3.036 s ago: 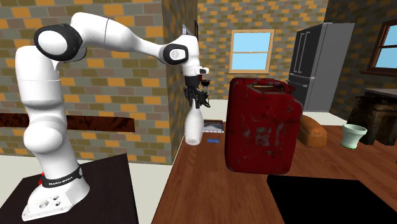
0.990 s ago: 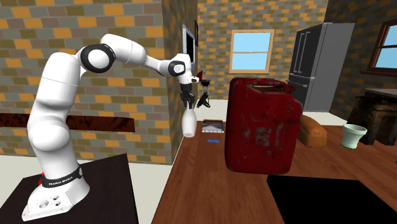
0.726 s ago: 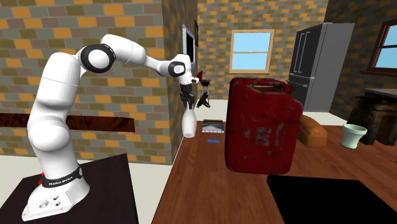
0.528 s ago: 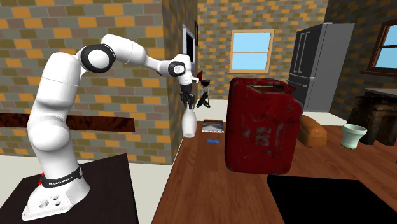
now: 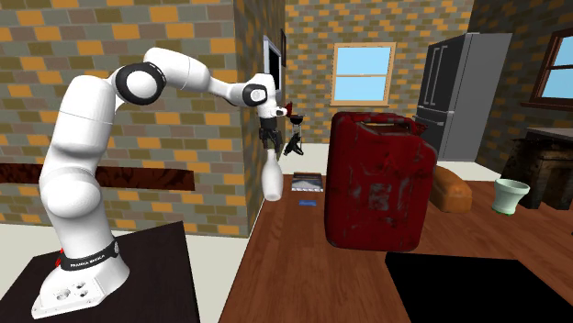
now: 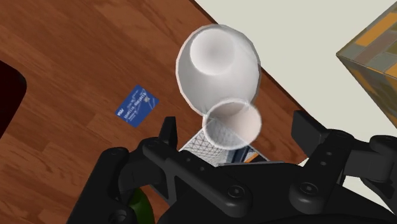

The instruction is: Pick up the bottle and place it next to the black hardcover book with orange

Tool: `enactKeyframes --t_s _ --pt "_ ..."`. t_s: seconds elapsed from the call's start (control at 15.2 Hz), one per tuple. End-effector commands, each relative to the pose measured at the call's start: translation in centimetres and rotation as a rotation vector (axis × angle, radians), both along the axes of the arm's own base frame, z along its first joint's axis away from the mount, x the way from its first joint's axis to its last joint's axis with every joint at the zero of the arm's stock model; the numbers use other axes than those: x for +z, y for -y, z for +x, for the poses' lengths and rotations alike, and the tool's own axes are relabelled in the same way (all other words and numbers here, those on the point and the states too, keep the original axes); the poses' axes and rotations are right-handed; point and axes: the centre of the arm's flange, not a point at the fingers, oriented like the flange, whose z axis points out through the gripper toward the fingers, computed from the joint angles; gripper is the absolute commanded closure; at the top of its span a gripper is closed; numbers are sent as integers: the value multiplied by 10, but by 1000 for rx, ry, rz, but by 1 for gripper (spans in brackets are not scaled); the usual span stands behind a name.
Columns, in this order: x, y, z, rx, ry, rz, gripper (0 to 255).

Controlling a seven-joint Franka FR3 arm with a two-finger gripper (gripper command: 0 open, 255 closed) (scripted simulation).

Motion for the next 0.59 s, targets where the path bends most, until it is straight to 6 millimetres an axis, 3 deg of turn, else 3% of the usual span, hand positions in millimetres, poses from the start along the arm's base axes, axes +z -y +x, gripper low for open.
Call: enactKeyframes --t_s 0.0,0.07,0.53 --pt "22 2 -3 0 -1 0 0" --pt "32 2 -4 0 -1 0 0" --pt "32 2 -4 0 -1 0 0"
